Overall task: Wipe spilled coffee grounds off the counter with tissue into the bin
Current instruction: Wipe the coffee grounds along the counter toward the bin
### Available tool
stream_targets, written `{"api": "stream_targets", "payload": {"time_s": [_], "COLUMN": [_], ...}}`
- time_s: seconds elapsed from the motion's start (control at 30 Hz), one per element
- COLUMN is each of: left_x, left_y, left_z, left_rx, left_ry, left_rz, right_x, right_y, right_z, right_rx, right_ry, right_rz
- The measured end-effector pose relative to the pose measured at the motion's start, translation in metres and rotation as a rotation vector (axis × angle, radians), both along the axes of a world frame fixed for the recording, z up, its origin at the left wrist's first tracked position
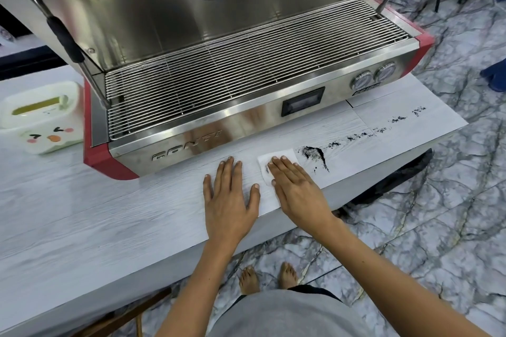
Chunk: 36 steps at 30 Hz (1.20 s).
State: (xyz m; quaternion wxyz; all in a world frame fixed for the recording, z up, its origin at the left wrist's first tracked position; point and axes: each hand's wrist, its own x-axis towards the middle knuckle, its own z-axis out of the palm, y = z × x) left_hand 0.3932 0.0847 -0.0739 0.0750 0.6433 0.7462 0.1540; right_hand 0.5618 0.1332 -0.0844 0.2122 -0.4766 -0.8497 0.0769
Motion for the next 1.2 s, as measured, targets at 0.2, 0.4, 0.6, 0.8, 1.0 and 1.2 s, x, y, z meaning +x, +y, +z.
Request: {"api": "stream_targets", "payload": {"time_s": [0.2,0.4,0.6,0.8,1.0,1.2], "left_x": [0.0,0.001,0.002,0.007,0.021,0.042], "left_y": [-0.001,0.0,0.0,0.005,0.013,0.029], "left_z": [0.001,0.0,0.0,0.001,0.003,0.002], "left_rx": [-0.01,-0.007,-0.01,-0.027,-0.03,-0.026], "left_ry": [-0.002,0.002,0.003,-0.015,-0.04,-0.056], "left_rz": [0.0,0.004,0.012,0.026,0.015,0.004], "right_x": [0.007,0.017,0.022,0.034,0.054,0.07], "right_y": [0.017,0.01,0.009,0.019,0.031,0.039], "right_z": [-0.001,-0.004,-0.004,-0.001,-0.001,-0.002], "right_rx": [-0.01,0.006,-0.005,-0.031,-0.039,-0.039], "right_ry": [0.0,0.003,0.033,0.034,0.03,0.028], "right_rz": [-0.065,-0.091,-0.078,-0.086,-0.099,-0.095]}}
